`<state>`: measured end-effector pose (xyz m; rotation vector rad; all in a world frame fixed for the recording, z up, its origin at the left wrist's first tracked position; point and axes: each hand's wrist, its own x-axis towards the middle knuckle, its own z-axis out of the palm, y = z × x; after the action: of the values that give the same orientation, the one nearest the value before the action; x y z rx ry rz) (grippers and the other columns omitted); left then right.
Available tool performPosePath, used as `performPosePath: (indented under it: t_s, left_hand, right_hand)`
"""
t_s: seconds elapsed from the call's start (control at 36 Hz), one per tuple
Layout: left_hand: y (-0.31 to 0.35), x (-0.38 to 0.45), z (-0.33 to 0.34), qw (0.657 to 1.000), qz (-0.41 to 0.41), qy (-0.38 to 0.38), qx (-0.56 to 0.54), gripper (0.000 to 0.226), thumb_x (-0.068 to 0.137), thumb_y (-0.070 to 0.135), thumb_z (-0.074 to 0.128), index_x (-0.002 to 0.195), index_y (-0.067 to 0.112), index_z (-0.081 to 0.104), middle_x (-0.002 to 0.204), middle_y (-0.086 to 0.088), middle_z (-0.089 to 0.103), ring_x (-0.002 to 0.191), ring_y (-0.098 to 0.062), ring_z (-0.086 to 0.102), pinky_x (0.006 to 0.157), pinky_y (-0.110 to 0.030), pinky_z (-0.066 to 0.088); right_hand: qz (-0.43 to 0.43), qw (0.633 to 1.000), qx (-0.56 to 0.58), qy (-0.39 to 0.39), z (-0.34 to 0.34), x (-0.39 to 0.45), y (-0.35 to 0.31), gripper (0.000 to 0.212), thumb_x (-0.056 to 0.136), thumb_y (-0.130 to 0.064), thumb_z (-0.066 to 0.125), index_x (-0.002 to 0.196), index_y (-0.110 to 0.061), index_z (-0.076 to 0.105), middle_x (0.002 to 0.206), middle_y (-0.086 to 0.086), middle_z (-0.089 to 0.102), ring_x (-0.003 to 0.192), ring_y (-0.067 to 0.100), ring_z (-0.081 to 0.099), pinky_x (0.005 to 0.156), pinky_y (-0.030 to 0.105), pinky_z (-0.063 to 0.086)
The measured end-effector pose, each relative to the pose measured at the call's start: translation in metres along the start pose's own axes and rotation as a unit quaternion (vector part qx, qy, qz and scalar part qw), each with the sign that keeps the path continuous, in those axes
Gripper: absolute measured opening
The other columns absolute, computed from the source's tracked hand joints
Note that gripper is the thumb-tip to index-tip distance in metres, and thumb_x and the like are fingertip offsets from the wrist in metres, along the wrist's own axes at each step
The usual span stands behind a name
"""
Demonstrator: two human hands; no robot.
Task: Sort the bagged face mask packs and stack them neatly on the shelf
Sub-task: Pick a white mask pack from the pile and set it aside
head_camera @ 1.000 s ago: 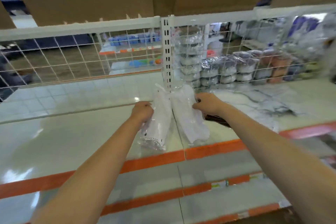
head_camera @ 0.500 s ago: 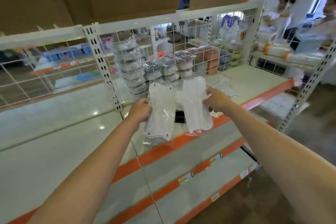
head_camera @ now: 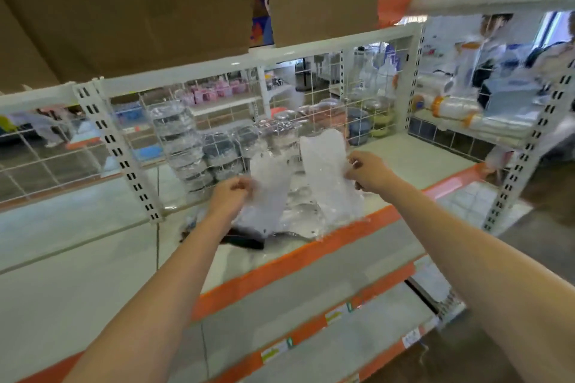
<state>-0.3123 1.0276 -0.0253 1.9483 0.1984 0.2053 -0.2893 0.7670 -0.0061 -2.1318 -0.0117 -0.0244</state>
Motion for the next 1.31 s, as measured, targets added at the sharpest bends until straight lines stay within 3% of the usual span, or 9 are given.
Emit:
performPosePath:
  t_s: [0.08, 0.19, 0.33, 0.53, 0.81, 0.89, 1.08, 1.22, 1.31]
  left_hand:
    - [0.009, 0.005, 0.011, 0.993, 0.087, 0.074, 0.004, 0.019, 0.081, -0.013, 0.055, 0.081, 0.001, 0.068, 0.106, -0.016, 0.054, 0.094, -0.021, 0.048, 0.085, -0.024, 0.043]
    - [0.023, -0.006, 0.025, 0.977, 0.150, 0.129, -0.079, 0.034, 0.081, -0.019, 0.044, 0.068, 0.004, 0.067, 0.092, 0.003, 0.039, 0.091, -0.005, 0.047, 0.079, -0.006, 0.038]
    - [0.008, -0.005, 0.032, 0.952, 0.215, 0.167, -0.143, 0.020, 0.070, 0.025, 0.051, 0.064, 0.019, 0.069, 0.077, 0.005, 0.065, 0.078, -0.009, 0.061, 0.074, -0.018, 0.047]
    - [0.011, 0.020, 0.025, 0.947, 0.126, 0.148, -0.257, 0.041, 0.078, 0.007, 0.043, 0.057, 0.024, 0.074, 0.070, 0.008, 0.071, 0.081, -0.026, 0.063, 0.082, -0.040, 0.050]
    - [0.008, 0.073, 0.023, 0.965, -0.010, 0.048, -0.256, 0.040, 0.089, -0.008, 0.036, 0.107, 0.009, 0.067, 0.100, -0.004, 0.065, 0.075, -0.010, 0.058, 0.059, -0.015, 0.049]
    - [-0.001, 0.077, 0.016, 0.970, -0.025, 0.035, -0.239, 0.029, 0.095, 0.010, 0.043, 0.104, 0.015, 0.070, 0.096, 0.005, 0.064, 0.088, -0.013, 0.058, 0.079, -0.027, 0.048]
    - [-0.027, 0.095, -0.012, 0.991, -0.059, 0.072, -0.096, 0.033, 0.085, -0.007, 0.057, 0.102, 0.019, 0.068, 0.118, -0.011, 0.063, 0.100, -0.024, 0.061, 0.091, -0.038, 0.050]
    - [-0.050, 0.108, -0.005, 0.960, -0.068, 0.073, 0.263, 0.043, 0.087, 0.014, 0.061, 0.128, 0.012, 0.051, 0.138, -0.014, 0.044, 0.124, -0.029, 0.043, 0.101, -0.036, 0.038]
    - [-0.039, 0.109, 0.005, 0.960, -0.008, 0.097, 0.264, 0.042, 0.090, 0.033, 0.059, 0.125, 0.012, 0.052, 0.134, -0.012, 0.045, 0.120, -0.027, 0.046, 0.099, -0.035, 0.038]
  right_hand:
    - [-0.049, 0.994, 0.067, 0.067, -0.019, 0.011, 0.016, 0.037, 0.082, 0.014, 0.048, 0.067, -0.019, 0.053, 0.083, 0.003, 0.056, 0.086, 0.026, 0.058, 0.065, 0.024, 0.047]
    - [-0.146, 0.982, 0.004, 0.120, -0.028, 0.017, 0.027, 0.033, 0.076, 0.018, 0.046, 0.068, -0.009, 0.061, 0.127, 0.005, 0.050, 0.124, 0.021, 0.046, 0.104, 0.031, 0.036]
    - [-0.238, 0.956, -0.086, 0.147, -0.012, 0.021, 0.042, 0.020, 0.080, 0.015, 0.053, 0.076, 0.003, 0.069, 0.145, 0.007, 0.039, 0.130, 0.025, 0.041, 0.102, 0.021, 0.033]
    - [-0.221, 0.967, -0.055, 0.117, 0.006, 0.041, 0.046, 0.028, 0.079, 0.021, 0.044, 0.071, 0.010, 0.069, 0.137, 0.004, 0.049, 0.128, 0.024, 0.045, 0.093, -0.002, 0.024]
    - [-0.182, 0.971, -0.069, 0.141, -0.007, 0.089, 0.023, 0.044, 0.086, 0.014, 0.038, 0.113, -0.006, 0.066, 0.152, 0.004, 0.030, 0.140, 0.019, 0.030, 0.104, 0.009, 0.022]
    - [-0.096, 0.982, -0.122, 0.111, 0.002, 0.104, 0.032, 0.054, 0.087, 0.013, 0.037, 0.132, -0.013, 0.052, 0.156, 0.003, 0.021, 0.141, 0.022, 0.026, 0.109, 0.025, 0.024]
    - [-0.001, 0.986, -0.094, 0.139, 0.017, 0.116, 0.044, 0.021, 0.096, -0.010, 0.045, 0.106, -0.003, 0.062, 0.098, 0.018, 0.066, 0.077, 0.027, 0.058, 0.068, 0.027, 0.040]
    - [0.007, 0.999, -0.014, 0.046, 0.020, 0.130, 0.027, 0.018, 0.093, -0.019, 0.056, 0.077, -0.010, 0.059, 0.059, 0.002, 0.055, 0.044, 0.012, 0.046, 0.042, 0.016, 0.037]
    - [0.000, 0.995, 0.079, -0.058, 0.030, 0.142, 0.016, 0.029, 0.092, -0.013, 0.059, 0.064, -0.010, 0.050, 0.055, 0.004, 0.045, 0.033, 0.005, 0.034, 0.036, 0.016, 0.026]
